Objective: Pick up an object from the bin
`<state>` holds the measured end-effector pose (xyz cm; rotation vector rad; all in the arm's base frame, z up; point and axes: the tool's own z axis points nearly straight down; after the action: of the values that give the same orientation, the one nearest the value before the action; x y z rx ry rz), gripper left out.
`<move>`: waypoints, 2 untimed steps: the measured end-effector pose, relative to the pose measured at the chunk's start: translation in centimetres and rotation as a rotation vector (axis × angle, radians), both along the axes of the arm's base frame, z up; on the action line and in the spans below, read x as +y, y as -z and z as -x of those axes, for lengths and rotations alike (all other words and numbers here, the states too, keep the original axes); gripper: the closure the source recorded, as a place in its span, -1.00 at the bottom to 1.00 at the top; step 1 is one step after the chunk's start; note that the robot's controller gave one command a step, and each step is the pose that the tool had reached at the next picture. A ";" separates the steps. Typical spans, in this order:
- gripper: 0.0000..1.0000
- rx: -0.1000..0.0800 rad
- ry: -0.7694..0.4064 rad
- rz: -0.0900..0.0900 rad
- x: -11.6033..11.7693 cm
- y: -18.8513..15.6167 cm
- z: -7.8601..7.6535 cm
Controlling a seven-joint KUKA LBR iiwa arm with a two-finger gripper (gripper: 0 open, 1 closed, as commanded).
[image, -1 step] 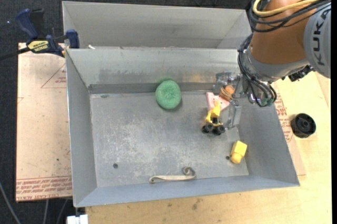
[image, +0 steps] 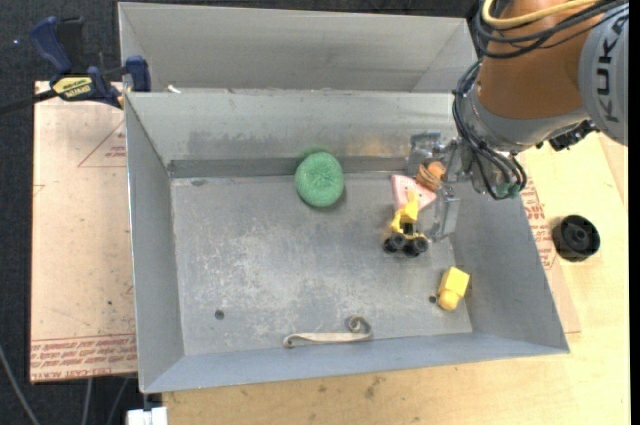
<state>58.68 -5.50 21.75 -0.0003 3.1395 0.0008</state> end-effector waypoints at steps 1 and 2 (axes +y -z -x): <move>-1.00 -0.009 -0.230 0.002 -1.9 4.7 -1.1; -1.00 0.004 -0.450 -0.002 -2.8 8.4 -1.6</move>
Offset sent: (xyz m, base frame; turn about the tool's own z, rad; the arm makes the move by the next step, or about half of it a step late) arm 0.0240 -0.0335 -0.0629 -0.5796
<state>60.26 -8.32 13.36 -0.7014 3.0640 0.0039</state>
